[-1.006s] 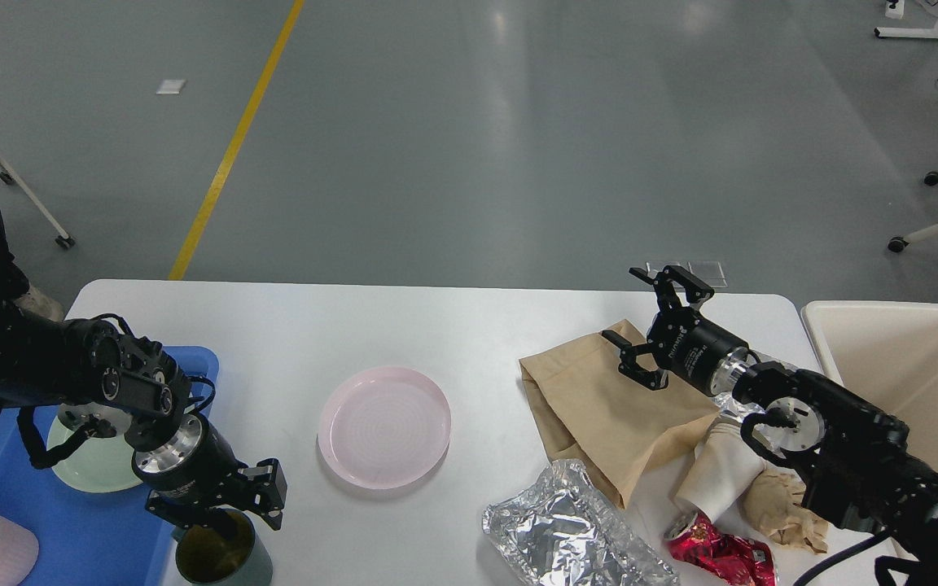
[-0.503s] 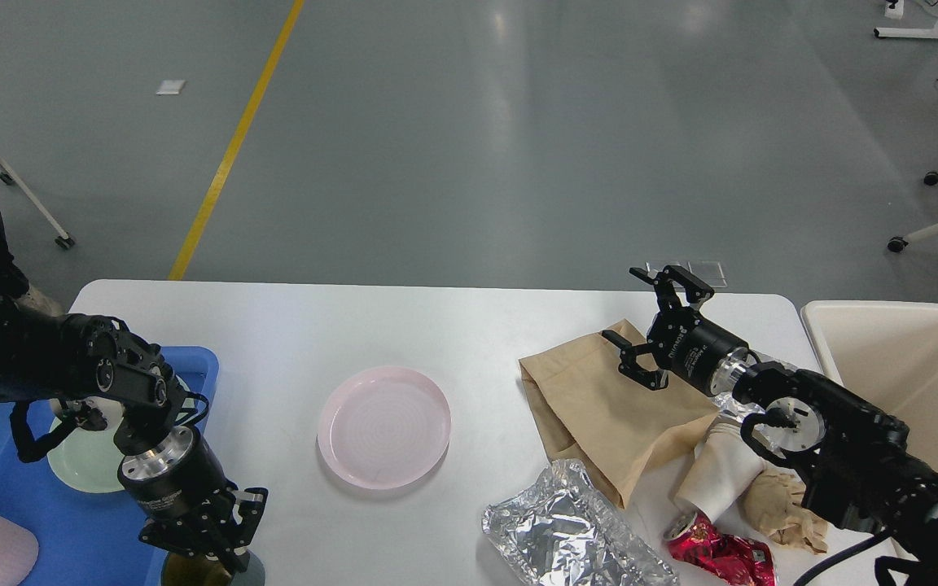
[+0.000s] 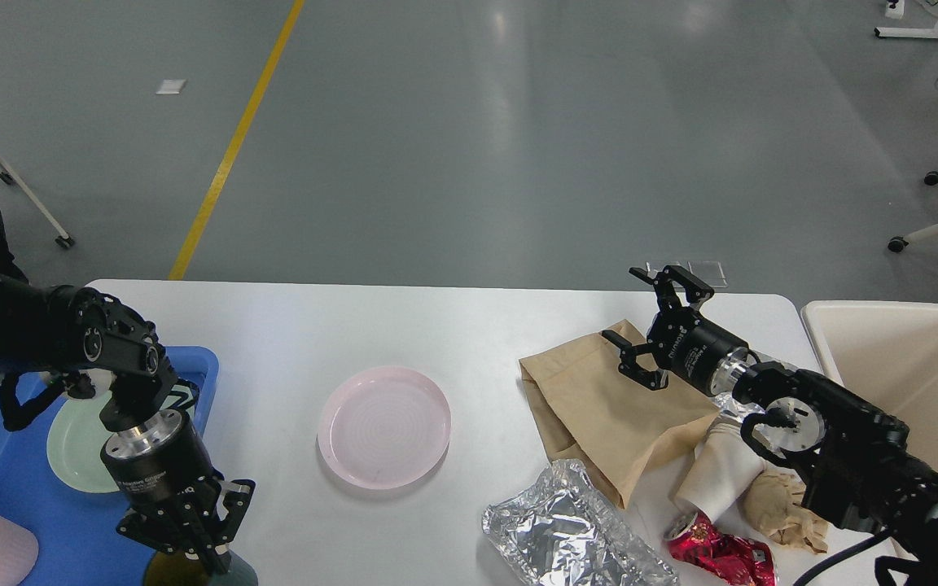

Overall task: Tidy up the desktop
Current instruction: 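Place the olive cup on the tray edge nearest the robot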

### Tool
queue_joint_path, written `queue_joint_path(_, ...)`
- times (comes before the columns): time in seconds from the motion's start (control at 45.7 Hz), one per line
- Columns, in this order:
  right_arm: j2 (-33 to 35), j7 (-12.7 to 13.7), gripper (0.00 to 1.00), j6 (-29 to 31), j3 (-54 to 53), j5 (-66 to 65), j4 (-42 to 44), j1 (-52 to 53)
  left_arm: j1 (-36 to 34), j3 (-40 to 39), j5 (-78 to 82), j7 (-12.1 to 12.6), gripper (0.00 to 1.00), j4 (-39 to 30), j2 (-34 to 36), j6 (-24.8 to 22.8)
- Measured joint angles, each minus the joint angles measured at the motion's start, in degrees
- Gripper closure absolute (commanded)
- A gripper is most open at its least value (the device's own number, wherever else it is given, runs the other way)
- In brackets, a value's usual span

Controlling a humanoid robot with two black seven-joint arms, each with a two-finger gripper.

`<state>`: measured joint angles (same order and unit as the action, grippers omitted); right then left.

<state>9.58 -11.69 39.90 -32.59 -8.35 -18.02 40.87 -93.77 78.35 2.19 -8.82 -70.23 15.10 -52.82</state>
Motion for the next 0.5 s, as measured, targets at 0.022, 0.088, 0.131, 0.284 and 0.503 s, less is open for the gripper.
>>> queue_joint_path(0.022,0.00,0.00,0.00,0.00,0.00,0.00,0.00,0.00,-0.40,0.18,0.00,0.32,1.00,0.00,0.03,-0.61)
queue_joint_path(0.088,0.00,0.00,0.00,0.00,0.00,0.00,0.00,0.00,-2.02,1.05,0.02,1.13,1.00,-0.03,0.10,-1.86)
queue_joint_path(0.131,0.00,0.00,0.00,0.00,0.00,0.00,0.00,0.00,-2.73,1.47,0.01,1.26,1.00,-0.07,0.10,-2.03)
queue_joint_path(0.284,0.00,0.00,0.00,0.00,0.01,0.00,0.00,0.00,-5.47,3.52,0.00,1.49,1.00,-0.09,0.42,-2.17)
queue_joint_path(0.503,0.00,0.00,0.00,0.00,0.00,0.00,0.00,0.00,-7.07,7.11,0.30,1.69,1.00,-0.08,5.04,-2.18)
